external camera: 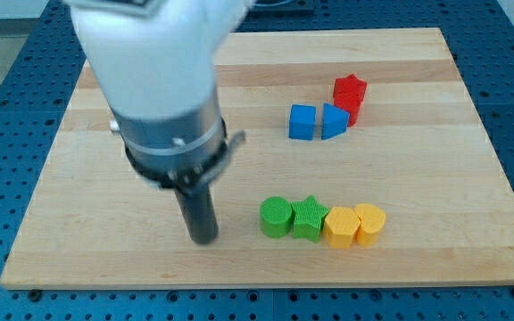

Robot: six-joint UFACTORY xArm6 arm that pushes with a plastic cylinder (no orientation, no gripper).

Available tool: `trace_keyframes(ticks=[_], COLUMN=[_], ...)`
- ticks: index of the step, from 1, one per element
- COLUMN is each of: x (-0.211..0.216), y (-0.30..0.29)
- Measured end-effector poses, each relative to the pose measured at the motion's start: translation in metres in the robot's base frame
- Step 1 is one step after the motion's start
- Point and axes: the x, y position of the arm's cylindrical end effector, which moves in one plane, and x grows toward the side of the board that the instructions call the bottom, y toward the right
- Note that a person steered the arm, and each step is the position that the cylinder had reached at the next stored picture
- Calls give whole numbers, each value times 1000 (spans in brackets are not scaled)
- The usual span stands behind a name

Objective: Move the green blocks into the yellow blocks

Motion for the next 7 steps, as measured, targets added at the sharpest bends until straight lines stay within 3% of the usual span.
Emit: trace_keyframes(ticks=[2, 4, 5, 6, 7], x=[-14, -8, -8, 25, 63], y=[61, 60, 21, 22, 87])
